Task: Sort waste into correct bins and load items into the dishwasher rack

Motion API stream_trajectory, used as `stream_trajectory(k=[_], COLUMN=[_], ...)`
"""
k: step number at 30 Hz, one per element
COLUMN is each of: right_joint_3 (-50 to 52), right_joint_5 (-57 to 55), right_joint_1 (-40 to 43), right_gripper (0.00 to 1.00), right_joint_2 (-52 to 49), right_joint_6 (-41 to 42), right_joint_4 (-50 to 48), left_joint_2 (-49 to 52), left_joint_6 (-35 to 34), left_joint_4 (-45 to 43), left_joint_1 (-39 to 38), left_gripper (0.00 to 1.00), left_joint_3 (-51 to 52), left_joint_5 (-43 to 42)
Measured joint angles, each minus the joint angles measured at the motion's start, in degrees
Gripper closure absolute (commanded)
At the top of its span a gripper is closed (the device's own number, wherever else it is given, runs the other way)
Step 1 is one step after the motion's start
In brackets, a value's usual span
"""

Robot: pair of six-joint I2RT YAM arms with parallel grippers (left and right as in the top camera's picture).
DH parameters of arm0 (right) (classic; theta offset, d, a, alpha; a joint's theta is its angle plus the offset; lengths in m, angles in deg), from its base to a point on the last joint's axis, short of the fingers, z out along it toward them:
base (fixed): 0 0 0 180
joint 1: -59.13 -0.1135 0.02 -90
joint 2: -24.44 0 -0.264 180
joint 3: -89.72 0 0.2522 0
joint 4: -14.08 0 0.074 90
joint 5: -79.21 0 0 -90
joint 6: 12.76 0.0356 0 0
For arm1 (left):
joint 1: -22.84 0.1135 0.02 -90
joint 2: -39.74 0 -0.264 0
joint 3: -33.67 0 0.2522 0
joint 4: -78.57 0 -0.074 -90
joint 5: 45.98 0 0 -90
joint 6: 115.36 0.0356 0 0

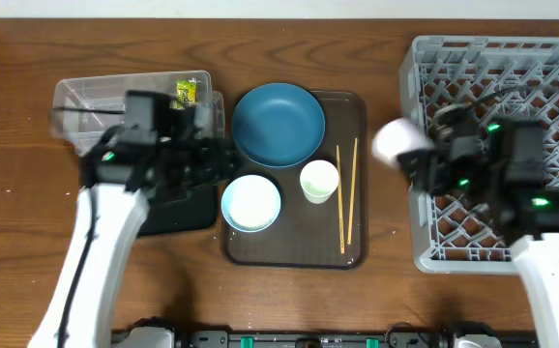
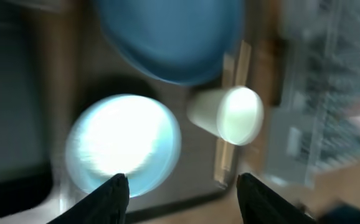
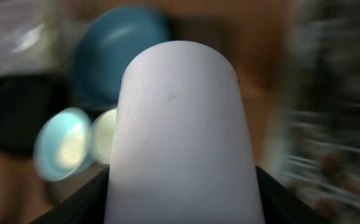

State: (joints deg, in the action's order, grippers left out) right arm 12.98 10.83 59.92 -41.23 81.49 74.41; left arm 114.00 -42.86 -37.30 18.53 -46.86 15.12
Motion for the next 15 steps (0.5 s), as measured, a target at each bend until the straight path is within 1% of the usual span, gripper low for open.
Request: stream_trajectory(k=[4,7,11,15], right_joint_3=[-6.8,-10.5,-15.1,-19.5], right_joint_5=[-10.4,-16.4,-21.4,-23.6], right_joint_1=[7.9,14.5,22.7,29.9], right_gripper=[0.99,0.99,0.99,0.99], right_joint_2=[0.1,-1.6,-5.9,-11.4], right_joint_6=[0.6,0.9,1.5,2.4], right_joint_4=[5.9,9.9,13.7,15.3], left_joint_2=[-3.1,-3.4,-3.3,-3.3], left_joint_6=[0.7,0.9,1.1,1.0], left_joint_4=[1.3,1.5,1.7,1.7], left_joint_1=[1.2,1.3,1.3,1.3], left_gripper=[0.41,0.41,0.41,0.41], left_joint_3=[0.0,0.0,0.0,0.0], left_joint_5=[8.0,11.0,12.7,13.3])
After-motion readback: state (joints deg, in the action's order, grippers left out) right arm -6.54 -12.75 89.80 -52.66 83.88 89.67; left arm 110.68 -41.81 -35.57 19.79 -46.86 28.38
